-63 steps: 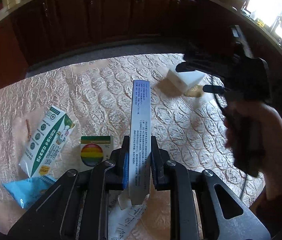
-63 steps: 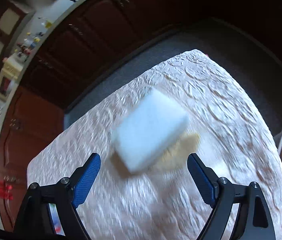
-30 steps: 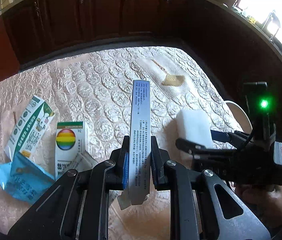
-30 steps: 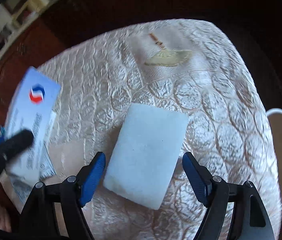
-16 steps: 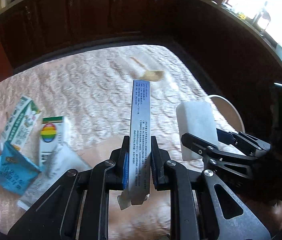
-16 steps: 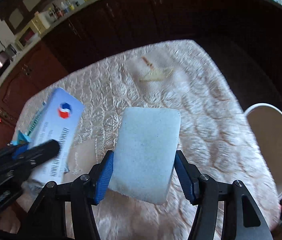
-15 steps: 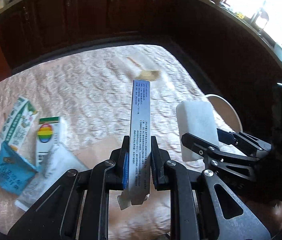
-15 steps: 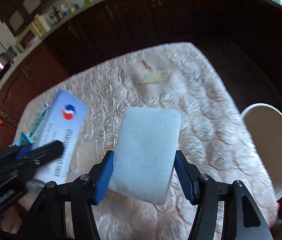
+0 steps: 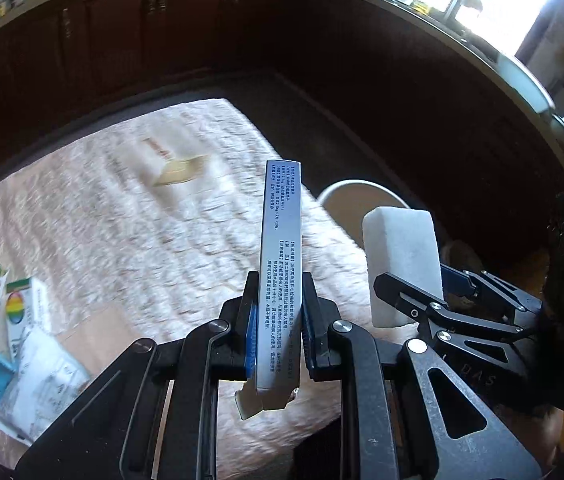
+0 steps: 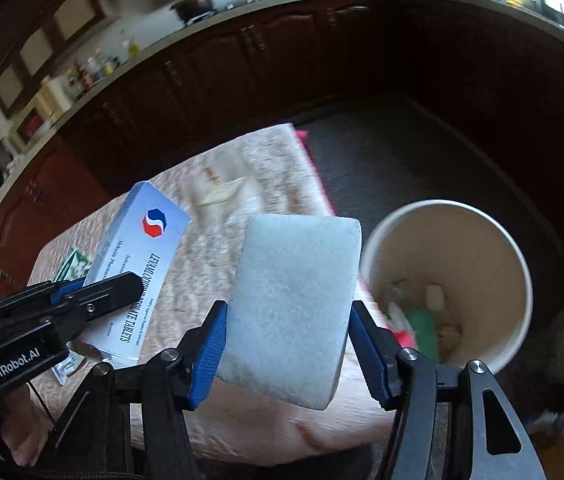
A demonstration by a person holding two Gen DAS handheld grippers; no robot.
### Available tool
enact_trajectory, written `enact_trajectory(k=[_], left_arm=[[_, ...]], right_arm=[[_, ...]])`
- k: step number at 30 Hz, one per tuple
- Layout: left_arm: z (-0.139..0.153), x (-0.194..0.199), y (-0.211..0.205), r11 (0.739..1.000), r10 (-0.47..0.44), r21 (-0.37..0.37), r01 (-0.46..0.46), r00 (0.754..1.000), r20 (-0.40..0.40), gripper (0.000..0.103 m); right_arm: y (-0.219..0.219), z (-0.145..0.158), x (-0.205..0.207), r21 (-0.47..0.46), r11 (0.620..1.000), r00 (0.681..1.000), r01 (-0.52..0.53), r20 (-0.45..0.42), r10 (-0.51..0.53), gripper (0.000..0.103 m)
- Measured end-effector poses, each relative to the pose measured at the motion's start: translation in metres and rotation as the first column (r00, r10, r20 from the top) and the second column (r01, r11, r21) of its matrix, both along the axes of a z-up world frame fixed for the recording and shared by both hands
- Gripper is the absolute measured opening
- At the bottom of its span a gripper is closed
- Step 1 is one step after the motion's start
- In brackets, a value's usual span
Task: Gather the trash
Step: 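Carry box and sponge over the bucket and open both grippers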
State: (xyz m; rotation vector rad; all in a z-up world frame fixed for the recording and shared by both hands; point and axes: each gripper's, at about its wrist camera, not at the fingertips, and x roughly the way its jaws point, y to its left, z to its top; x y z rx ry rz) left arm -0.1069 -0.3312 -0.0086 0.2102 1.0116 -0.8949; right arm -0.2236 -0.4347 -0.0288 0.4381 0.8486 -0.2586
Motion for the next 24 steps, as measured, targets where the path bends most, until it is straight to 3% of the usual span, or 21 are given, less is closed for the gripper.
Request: enact_trajectory(k=[12, 24], left_arm=[[0.003, -0.014, -0.063, 0.995, -0.097, 0.000, 0.097, 0.995, -0.018, 0.016], [-0.012, -0.023, -0.116, 0.988, -0.155, -0.008, 0.154, 0.986, -0.063, 0.016]], right_arm=[[-0.070, -0.005, -0.057, 0.042, 0.981, 0.982, 0.188, 0.003, -0.188, 0.059], [-0.104, -0.036, -0.069, 0.084, 0.961, 0.964, 0.263, -0.063, -0.258, 0.059]])
